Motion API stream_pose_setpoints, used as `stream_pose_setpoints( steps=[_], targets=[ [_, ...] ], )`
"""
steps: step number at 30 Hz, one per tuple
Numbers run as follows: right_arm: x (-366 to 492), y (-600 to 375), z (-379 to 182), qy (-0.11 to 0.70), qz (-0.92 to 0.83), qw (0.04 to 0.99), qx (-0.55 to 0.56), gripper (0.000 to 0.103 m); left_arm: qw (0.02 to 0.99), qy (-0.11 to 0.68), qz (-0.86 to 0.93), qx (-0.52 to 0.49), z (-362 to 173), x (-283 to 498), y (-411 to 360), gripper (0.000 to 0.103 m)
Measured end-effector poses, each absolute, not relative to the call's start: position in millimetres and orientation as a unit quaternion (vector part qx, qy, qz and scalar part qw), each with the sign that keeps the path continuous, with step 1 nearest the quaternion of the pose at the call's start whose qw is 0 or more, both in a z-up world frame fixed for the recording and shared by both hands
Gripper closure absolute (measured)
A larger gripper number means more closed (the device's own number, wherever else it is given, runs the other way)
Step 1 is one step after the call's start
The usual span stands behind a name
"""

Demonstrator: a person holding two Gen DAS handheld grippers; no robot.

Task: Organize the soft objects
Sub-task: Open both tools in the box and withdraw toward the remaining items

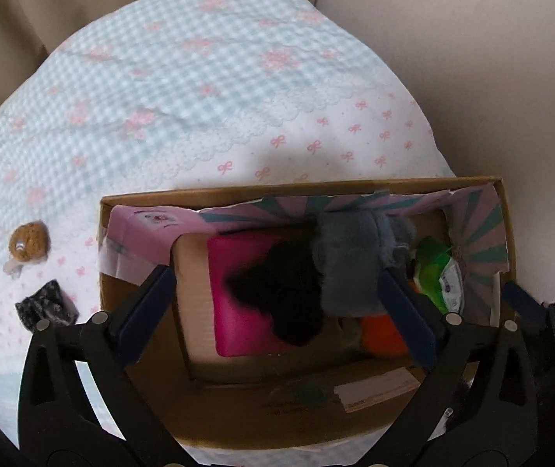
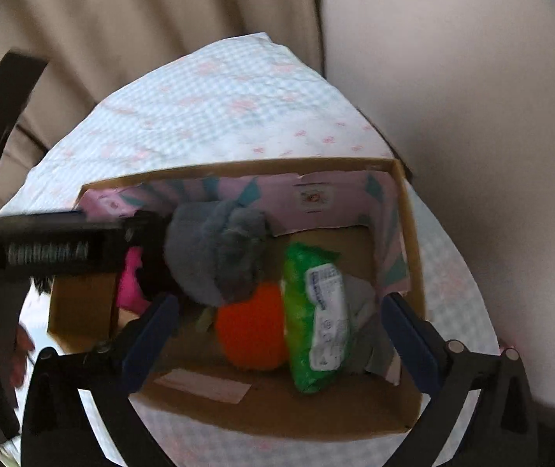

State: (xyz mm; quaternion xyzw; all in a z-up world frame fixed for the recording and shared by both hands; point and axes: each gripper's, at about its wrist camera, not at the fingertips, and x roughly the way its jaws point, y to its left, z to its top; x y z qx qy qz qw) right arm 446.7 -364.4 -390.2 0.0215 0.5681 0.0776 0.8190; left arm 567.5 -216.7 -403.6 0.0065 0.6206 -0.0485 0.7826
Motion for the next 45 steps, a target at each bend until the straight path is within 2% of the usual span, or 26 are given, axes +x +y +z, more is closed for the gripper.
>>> stream_pose_setpoints(
  steps=[6,15,34,45],
  targets=[
    [441.3,-361.4,-393.4,0.566,0.095,0.818,0.015,0.000,0.784,0.619,-0.048,0.010,-394.6,564.2,-217.6,0.000],
    [434.7,-363.2,-358.5,0.548,0.104,0.830,0.018,0.000,0.798,0.602,-0.045,0.006,-352.7,541.1,-213.7,0.000],
    [368.1,-357.7,-194.1,0.451,0.089,0.888,0.026,0.000,0.884,0.464,-0.045,-0.002,-163.8,415.0,-186.3,0.000],
    [293.5,-325.9,-119.1,0.398,0.045,0.916,0.000,0.000,0.914,0.401,-0.058,-0.009,-103.2,314.4,-126.7,0.000]
  ],
)
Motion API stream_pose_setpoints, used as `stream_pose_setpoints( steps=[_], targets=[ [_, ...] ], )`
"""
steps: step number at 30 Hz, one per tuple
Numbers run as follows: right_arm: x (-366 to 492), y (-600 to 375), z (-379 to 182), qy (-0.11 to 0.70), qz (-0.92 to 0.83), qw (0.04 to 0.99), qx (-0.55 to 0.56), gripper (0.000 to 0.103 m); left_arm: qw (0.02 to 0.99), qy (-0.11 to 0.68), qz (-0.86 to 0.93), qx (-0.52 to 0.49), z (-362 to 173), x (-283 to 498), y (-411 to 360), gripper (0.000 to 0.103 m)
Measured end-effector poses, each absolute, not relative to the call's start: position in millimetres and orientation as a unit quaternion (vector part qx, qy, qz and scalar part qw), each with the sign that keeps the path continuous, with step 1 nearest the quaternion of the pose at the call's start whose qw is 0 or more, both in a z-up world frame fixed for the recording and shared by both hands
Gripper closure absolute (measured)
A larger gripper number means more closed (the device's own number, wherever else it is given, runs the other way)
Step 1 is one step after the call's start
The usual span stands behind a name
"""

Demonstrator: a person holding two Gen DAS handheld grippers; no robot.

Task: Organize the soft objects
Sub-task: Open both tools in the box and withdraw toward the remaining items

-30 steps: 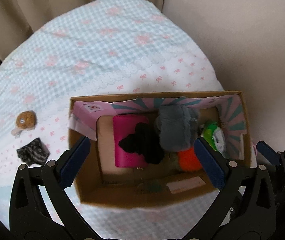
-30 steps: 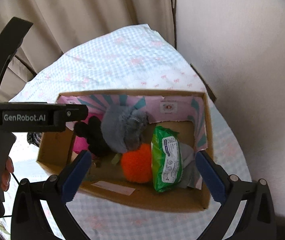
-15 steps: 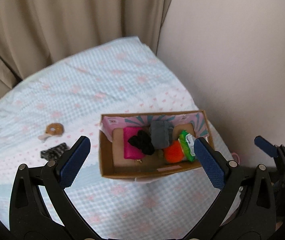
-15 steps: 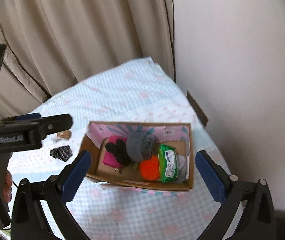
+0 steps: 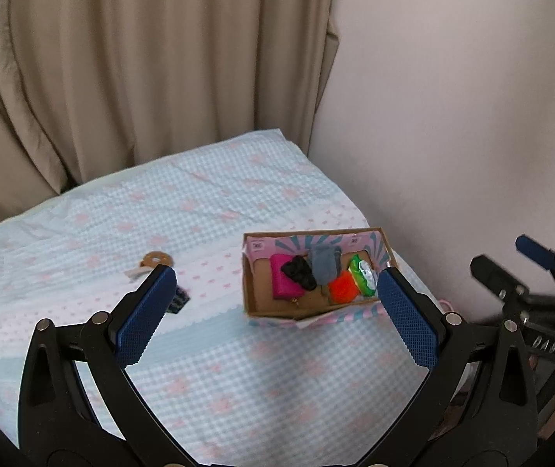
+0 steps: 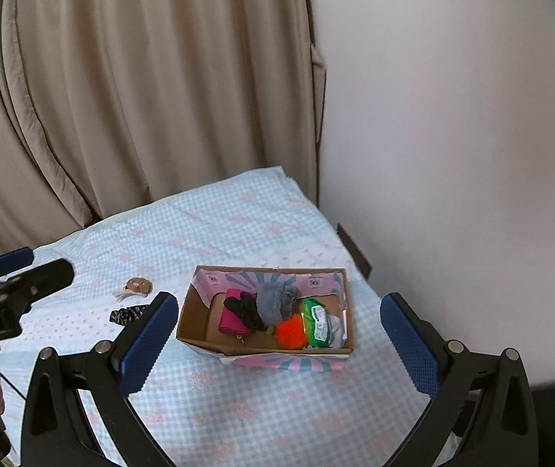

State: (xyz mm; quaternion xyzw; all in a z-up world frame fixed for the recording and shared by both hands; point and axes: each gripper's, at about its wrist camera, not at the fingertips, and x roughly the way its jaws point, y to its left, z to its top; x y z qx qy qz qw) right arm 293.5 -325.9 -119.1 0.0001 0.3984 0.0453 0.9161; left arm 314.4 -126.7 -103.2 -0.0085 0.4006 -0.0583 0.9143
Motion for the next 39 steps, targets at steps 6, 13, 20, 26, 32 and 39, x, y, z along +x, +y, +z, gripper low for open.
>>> stream_pose_setpoints(
  steps=[6,13,20,26,32,39],
  targets=[
    [250.9,-292.8,-93.6,0.374,0.029,0.927,-0.023,0.000,0.923,0.379,-0.065,-0.015,-86.0,264.8,-73.5,0.000],
    [226.1,-253.4,-91.2,0.364,0.029,0.931,0.016,0.000,0.929,0.364,-0.062,-0.011,-71.7,238.3,1.6,0.000],
    [219.7,-194.9,-100.5,0.358,0.027,0.933,0.033,0.000,0.925,0.372,-0.074,0.002,-82.5,253.9,71.7,0.000],
    [226.5,-144.1,-132.9,0.367,0.025,0.929,0.039,0.000,0.918,0.384,-0.095,0.016,-124.2,291.3,127.7,0.000],
    [246.6,-97.4,-188.0,0.401,0.040,0.915,0.033,0.000,0.908,0.404,-0.113,-0.004,-175.4,339.0,172.1,0.000],
    [276.2,-47.1,-266.4,0.436,0.073,0.896,0.048,0.000,0.893,0.432,-0.126,-0.017,-243.4,405.6,192.0,0.000]
  ],
)
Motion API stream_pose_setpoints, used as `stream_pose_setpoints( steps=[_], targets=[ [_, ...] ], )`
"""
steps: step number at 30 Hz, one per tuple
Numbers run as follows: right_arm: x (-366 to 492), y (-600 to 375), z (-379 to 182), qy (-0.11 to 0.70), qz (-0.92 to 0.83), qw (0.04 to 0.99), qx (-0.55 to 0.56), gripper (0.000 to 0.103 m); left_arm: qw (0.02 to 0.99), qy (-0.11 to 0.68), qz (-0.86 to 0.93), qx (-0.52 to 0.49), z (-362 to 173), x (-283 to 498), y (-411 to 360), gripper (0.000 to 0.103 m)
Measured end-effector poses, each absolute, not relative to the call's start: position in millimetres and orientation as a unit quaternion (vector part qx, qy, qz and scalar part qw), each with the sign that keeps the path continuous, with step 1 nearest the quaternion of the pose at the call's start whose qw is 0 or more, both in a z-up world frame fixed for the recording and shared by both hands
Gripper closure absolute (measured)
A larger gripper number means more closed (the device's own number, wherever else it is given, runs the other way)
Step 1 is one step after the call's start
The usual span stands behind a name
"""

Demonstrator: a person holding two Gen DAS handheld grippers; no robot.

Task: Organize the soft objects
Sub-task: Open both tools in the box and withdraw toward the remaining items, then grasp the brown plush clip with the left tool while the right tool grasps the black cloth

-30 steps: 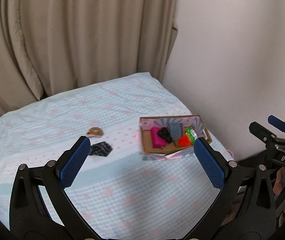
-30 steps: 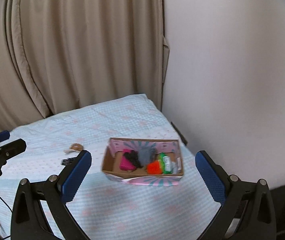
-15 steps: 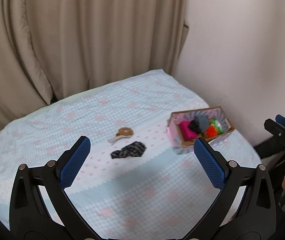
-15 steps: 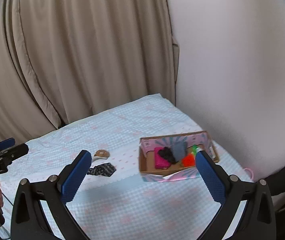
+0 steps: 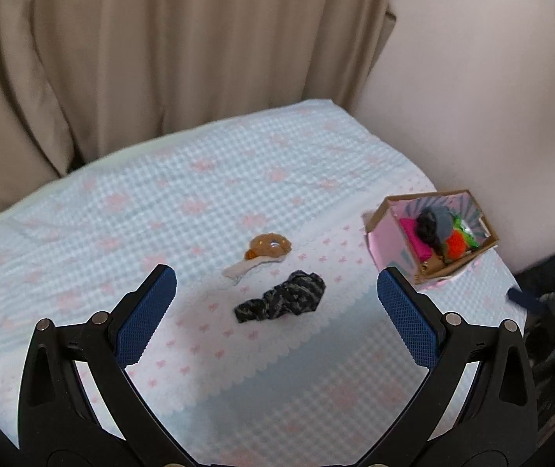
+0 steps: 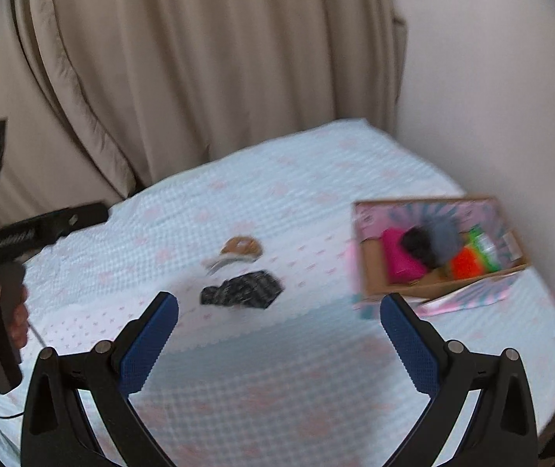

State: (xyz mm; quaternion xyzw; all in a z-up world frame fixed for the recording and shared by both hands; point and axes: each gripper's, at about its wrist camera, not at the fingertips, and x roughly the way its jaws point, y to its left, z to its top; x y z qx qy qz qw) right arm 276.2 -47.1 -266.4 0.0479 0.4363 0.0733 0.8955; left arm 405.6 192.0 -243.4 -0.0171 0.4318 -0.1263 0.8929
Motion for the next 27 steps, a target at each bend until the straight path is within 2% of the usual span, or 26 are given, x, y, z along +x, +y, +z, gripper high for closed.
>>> stream_pose_setpoints(
  steps=[7,10,12,15,18,23,27],
  targets=[
    [320.9,-16.8,-364.9,0.476,0.091,0.869,0.096,0.000,0.865,0.477,-0.151,-0.017,-332.2,485.0,184.4,0.001],
    [338.2,-3.9,-401.7,0.484,0.089,0.864,0.109,0.000,0.859,0.488,-0.155,-0.016,-367.3,510.2,174.9,0.010],
    [348.7,2.3,-430.6,0.494,0.086,0.855,0.131,0.000,0.854,0.496,-0.159,-0.011,-388.4,521.7,166.8,0.011],
    [359.2,9.9,-462.6,0.503,0.087,0.845,0.157,0.008,0.845,0.507,-0.168,-0.008,-418.9,534.8,156.5,0.012],
    [367.6,19.0,-477.1,0.494,0.094,0.849,0.163,0.009,0.842,0.512,-0.171,0.002,-442.3,546.9,149.8,0.014],
    [385.3,29.6,-498.5,0.478,0.096,0.854,0.181,0.011,0.831,0.528,-0.177,0.014,-471.9,566.5,146.8,0.031],
    [398.9,37.9,-512.4,0.475,0.095,0.856,0.178,0.019,0.822,0.536,-0.189,0.029,-489.1,577.6,144.1,0.044]
  ],
)
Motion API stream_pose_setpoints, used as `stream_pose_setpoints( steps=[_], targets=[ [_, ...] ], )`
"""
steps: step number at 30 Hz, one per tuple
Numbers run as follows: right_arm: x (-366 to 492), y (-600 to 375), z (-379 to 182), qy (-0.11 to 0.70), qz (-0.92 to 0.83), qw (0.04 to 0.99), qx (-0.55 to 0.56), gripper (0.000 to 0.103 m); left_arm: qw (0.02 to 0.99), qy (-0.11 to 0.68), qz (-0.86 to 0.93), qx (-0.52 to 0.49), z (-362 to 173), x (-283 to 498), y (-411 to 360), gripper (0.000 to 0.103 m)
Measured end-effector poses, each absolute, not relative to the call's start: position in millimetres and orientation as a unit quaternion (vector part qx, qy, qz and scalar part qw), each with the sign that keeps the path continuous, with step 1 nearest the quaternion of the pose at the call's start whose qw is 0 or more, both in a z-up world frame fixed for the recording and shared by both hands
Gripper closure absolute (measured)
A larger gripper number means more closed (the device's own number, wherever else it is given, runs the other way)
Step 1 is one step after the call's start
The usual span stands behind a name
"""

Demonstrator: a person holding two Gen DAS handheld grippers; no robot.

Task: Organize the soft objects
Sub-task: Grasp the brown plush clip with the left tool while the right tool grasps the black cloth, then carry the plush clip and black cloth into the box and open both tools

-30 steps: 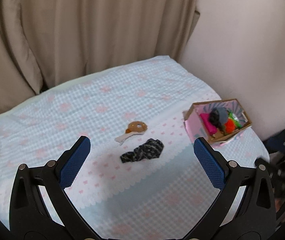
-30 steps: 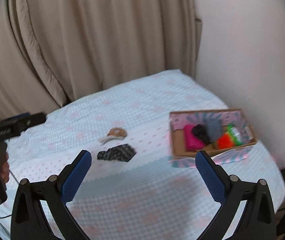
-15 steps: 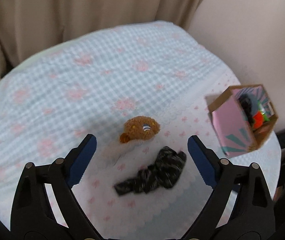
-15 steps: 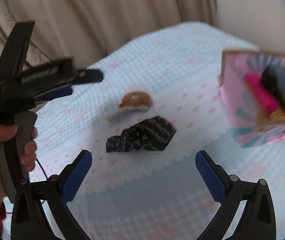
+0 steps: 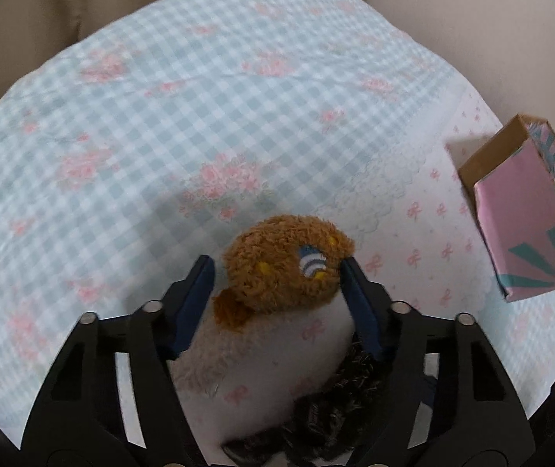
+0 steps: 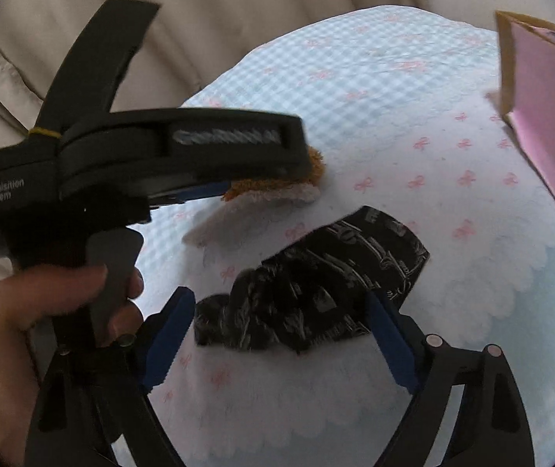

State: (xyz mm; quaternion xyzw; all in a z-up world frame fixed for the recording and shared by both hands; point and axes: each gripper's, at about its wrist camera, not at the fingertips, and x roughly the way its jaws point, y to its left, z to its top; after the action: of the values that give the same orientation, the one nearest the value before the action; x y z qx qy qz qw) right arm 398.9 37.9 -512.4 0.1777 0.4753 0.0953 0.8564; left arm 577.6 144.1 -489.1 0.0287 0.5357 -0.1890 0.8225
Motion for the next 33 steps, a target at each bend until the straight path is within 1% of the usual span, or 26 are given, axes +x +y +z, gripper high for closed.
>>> stream_pose_setpoints(
  steps=[1,2,3,5,6,7,11,13,16,19,26,33],
  targets=[
    [401.9,39.2,-515.7,0.474,0.092,0.858,0.175,0.022,0.820,0.537,-0.197,0.026,-491.7,579.8,144.0,0.048],
    [404.3,39.7,-518.5,0.474,0.090,0.858,0.175,0.023,0.819,0.537,-0.201,0.026,-492.8,581.1,144.1,0.050],
    [405.7,39.8,-519.7,0.472,0.092,0.859,0.176,0.024,0.819,0.535,-0.205,0.029,-494.0,582.0,143.4,0.050],
    [407.3,41.0,-519.1,0.470,0.094,0.862,0.166,0.031,0.820,0.531,-0.210,0.045,-494.2,582.1,139.5,0.051],
    [407.8,41.5,-518.3,0.471,0.097,0.862,0.160,0.037,0.819,0.530,-0.213,0.053,-494.1,582.2,137.4,0.051],
    [407.9,41.3,-517.8,0.473,0.100,0.861,0.158,0.046,0.820,0.528,-0.213,0.057,-493.2,582.2,136.5,0.051],
    [406.6,37.8,-517.9,0.477,0.107,0.860,0.145,0.054,0.821,0.526,-0.214,0.057,-490.5,581.7,137.5,0.057],
    [405.8,36.7,-516.8,0.478,0.110,0.860,0.143,0.060,0.824,0.523,-0.211,0.058,-489.2,579.2,137.7,0.058],
    [406.3,35.3,-514.6,0.478,0.112,0.859,0.144,0.066,0.828,0.518,-0.204,0.067,-485.6,573.3,137.5,0.060],
    [403.4,32.3,-509.9,0.477,0.112,0.860,0.145,0.068,0.835,0.511,-0.194,0.070,-476.8,566.1,141.5,0.060],
    [390.6,14.9,-485.7,0.474,0.107,0.861,0.151,0.068,0.841,0.506,-0.184,0.057,-445.5,551.7,147.4,0.060],
    [375.9,-4.3,-431.3,0.462,0.107,0.869,0.143,0.068,0.852,0.489,-0.181,0.043,-376.3,527.1,138.6,0.060]
  ],
)
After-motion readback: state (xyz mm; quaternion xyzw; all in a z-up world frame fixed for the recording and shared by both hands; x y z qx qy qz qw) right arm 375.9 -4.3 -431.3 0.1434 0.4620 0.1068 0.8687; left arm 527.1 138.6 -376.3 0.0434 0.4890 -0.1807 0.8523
